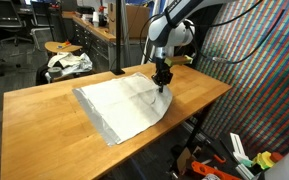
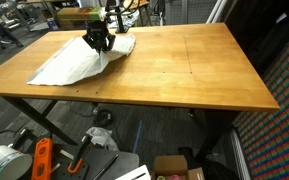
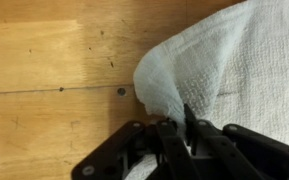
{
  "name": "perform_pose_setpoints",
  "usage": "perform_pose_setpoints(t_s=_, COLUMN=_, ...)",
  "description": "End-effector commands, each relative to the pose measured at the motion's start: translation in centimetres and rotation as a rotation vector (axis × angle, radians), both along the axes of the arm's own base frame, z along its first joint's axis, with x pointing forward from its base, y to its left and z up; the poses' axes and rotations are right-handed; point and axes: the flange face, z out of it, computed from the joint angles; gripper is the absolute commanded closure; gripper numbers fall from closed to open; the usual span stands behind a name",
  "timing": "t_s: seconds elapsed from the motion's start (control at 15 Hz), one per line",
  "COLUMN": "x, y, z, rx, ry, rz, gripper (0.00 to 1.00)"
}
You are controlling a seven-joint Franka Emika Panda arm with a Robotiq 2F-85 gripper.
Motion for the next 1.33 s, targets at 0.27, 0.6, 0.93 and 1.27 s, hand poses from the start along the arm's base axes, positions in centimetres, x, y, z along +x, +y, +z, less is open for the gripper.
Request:
perform_pose_setpoints(t_s=0.27, x=-1.2, y=3.5, z=3.0, rx=-0.135, ry=-0.045, rz=0.001, gripper=0.93)
perform_pose_setpoints(t_s=0.6, x=-2.5, y=7.1, z=3.5, rx=-0.206, ry=-0.075, rz=0.031, gripper=0.93)
perform_pose_setpoints(t_s=0.93, x=-3.8, y=10.6, z=3.8, rx=-0.252, ry=-0.134, rz=0.033, gripper=0.93)
perform_pose_setpoints(t_s=1.27, x=-5.0, y=14.5, z=3.5, rx=-0.317, ry=-0.180, rz=0.051, gripper=0.93)
